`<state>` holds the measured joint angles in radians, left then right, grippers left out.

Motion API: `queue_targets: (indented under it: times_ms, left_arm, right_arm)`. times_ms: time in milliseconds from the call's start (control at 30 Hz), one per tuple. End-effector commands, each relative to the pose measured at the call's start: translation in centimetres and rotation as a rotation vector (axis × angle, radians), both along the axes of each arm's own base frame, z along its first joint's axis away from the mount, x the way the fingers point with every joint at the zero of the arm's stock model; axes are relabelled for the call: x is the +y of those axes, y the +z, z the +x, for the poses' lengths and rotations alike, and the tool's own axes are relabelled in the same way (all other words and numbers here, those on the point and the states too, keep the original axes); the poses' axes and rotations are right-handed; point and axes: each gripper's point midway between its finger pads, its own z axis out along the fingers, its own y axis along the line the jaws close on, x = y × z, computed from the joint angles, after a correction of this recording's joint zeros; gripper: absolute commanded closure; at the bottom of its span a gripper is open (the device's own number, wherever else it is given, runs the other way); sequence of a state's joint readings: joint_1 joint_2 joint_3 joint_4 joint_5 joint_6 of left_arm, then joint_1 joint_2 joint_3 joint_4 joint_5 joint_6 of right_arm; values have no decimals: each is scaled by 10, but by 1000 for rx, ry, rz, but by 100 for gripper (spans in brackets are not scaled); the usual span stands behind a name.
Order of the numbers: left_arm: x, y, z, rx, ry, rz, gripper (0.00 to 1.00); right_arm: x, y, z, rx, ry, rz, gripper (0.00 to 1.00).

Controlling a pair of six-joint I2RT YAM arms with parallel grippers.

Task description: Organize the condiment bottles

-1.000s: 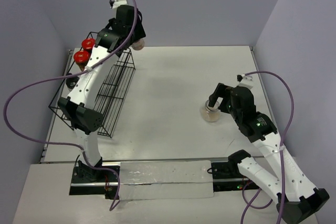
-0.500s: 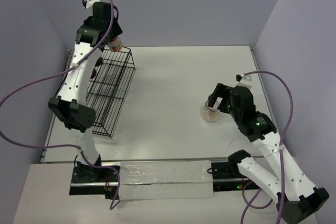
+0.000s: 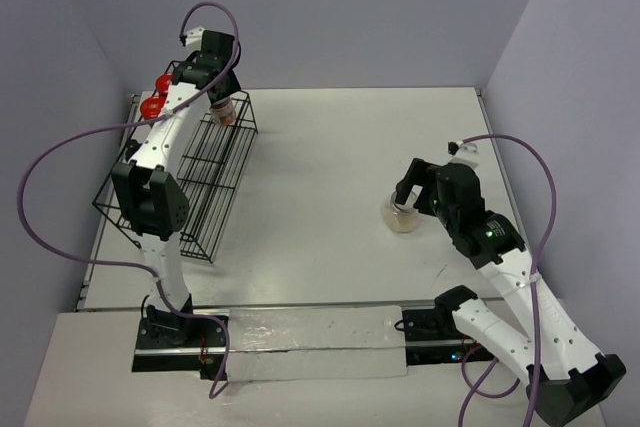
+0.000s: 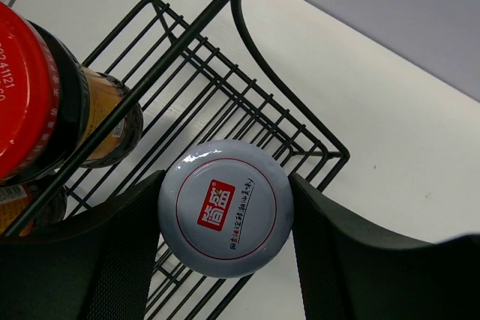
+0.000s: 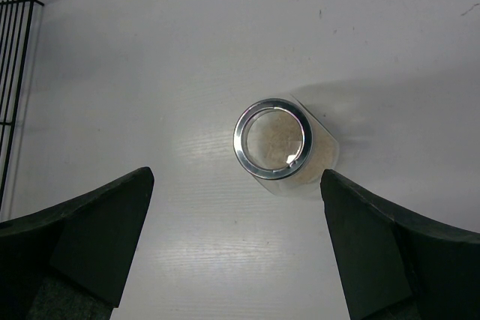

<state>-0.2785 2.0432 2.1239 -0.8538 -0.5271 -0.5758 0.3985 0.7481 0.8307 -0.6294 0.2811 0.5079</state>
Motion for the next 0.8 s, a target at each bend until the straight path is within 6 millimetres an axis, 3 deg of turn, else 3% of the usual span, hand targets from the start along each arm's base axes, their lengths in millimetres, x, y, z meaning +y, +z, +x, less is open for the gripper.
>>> queue_targets:
  times_ms: [0,200,267,333,400,433,533,567,667,767]
  left_arm:
    - [12,27,14,-135,74,-9,90]
    - [9,9,10,-100,57,-20,89]
    - [8,13,7,-106,54,-30,74]
    - [9,22,3,-123,50,-36,41]
    - [10,31,0,-135,45,-35,25]
    - [10,43,-2,-156,40,-40,13]
    - [10,74,-12,-197,28,-45,4]
    - [9,78,-14,-205,25,-41,4]
    - [8,115,-33,-291,26,-24,3]
    - [-9,145,-55,-377,-8,-18,3]
  right_arm:
    - [-2,17,7,-47,-17,7,0]
    - [0,19,9,-48,-12,9,0]
    - [-1,19,9,-48,-15,6,0]
    - [-2,19,8,-48,-17,1,0]
    - [-2,20,9,-48,-20,1,0]
    - [-2,20,8,-50,-17,2,0]
    - [0,21,9,-45,-5,-1,0]
    - [0,20,9,-35,-5,-8,0]
    - [-3,15,10,14,-11,-43,0]
    - [-5,3,14,79,-17,-90,0]
